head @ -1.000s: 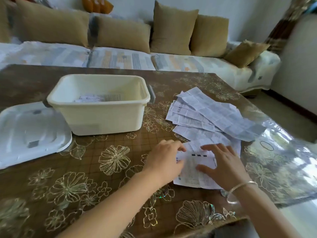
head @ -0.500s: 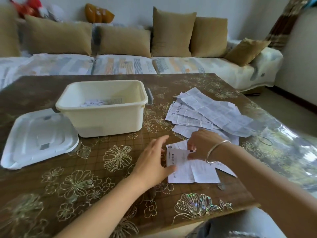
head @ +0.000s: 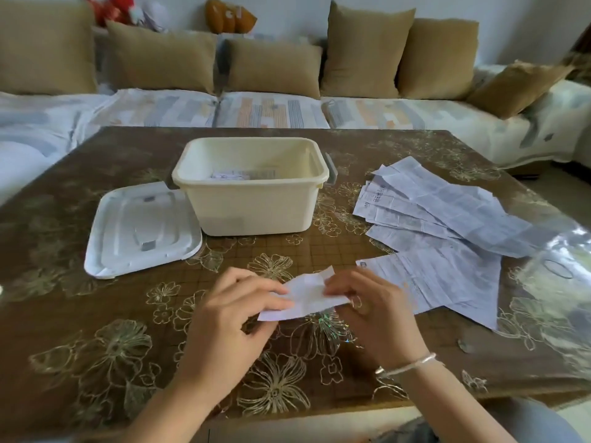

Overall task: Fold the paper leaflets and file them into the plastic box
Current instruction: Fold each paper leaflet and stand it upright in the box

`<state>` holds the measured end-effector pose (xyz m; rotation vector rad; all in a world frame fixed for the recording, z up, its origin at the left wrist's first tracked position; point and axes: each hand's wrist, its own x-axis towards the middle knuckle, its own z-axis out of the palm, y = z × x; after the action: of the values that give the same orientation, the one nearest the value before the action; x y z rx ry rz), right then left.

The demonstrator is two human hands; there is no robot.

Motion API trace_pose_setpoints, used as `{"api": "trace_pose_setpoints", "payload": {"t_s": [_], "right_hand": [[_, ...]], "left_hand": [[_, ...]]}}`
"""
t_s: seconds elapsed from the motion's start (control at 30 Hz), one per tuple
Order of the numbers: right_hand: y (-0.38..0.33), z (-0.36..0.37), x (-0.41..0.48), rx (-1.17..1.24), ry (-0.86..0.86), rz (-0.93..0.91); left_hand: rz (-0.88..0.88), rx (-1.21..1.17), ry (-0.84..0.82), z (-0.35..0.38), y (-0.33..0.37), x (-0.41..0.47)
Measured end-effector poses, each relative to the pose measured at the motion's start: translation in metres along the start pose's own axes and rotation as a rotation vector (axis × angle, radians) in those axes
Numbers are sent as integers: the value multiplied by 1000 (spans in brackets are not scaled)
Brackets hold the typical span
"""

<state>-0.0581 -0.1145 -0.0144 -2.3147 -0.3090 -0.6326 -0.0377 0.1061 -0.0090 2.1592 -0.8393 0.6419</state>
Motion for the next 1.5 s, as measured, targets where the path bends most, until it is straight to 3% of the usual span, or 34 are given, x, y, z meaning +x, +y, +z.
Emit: {"api": "trace_pose_setpoints", "payload": {"t_s": [0.23,0.4,0.67,0.93,1.13,1.33,1.5], "right_hand": [[4,8,-26,-136,-203,7],[2,7,-28,-147,-164,71],[-1,25,-24,-294,-56,150],[-11,20,-19,-292,-82,246],[-27,20,2,-337,-263,475],[-40,27,21,-452,-405,675],[-35,28,21,-402,-422,677]], "left_hand": [[-131,-42,-135,9,-4,-34],[-351,-29,-138,14,-4,-26],[-438,124,-146,23,-2,-15],[-393,167,-157,23,-2,-19],[-246,251,-217,23,-4,-19],[-254,200,-187,25,-8,-21],[-260,181,-180,25,-10,-22]]}}
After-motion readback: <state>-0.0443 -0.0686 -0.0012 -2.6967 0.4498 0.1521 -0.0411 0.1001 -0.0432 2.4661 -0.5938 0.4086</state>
